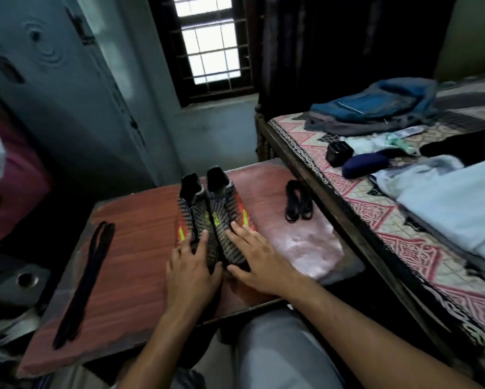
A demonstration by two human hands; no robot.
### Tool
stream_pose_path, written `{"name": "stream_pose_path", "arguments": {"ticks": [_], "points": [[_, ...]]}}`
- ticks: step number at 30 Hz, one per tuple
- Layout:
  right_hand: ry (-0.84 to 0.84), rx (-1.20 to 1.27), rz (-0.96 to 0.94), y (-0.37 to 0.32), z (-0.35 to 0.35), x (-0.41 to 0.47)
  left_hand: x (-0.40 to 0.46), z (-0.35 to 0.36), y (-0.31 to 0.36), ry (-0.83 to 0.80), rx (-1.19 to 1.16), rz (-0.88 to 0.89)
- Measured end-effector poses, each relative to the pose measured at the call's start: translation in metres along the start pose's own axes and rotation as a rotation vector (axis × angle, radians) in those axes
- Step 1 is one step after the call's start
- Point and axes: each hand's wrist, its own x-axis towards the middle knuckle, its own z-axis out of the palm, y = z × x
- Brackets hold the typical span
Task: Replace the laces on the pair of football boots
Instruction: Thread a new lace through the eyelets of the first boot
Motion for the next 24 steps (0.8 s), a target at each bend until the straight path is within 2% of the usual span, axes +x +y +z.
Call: {"name": "stream_pose_path", "arguments": {"ticks": [2,3,6,8,11,15,19,24], "points": [[0.006,0.127,-0.012,0.012,-0.024,-0.003,-0.003,-0.005,0.010,0.068,-0.037,-0.001],[0.067,0.141,0.005,0.023,-0.039,-0.005,-0.004,-0.008,0.020,0.136,-0.072,0.041],[0.271,-0.018,0.154,0.071,-0.086,-0.008,0.003,-0.012,0.055,0.249,-0.157,0.246],[0.295,-0.159,0.278,0.100,-0.106,-0.012,0.013,-0.010,0.085,0.195,-0.187,0.338],[0.214,-0.263,0.364,0.124,-0.110,-0.018,0.031,0.000,0.124,0.086,-0.200,0.404],[0.247,-0.197,0.348,0.139,-0.102,-0.020,0.063,0.011,0.160,0.015,-0.149,0.437],[0.237,-0.298,0.297,0.140,-0.095,-0.016,0.084,0.018,0.175,-0.063,-0.116,0.436],[0.275,-0.236,0.307,0.141,-0.101,-0.013,0.087,0.021,0.166,-0.037,-0.034,0.371]]}}
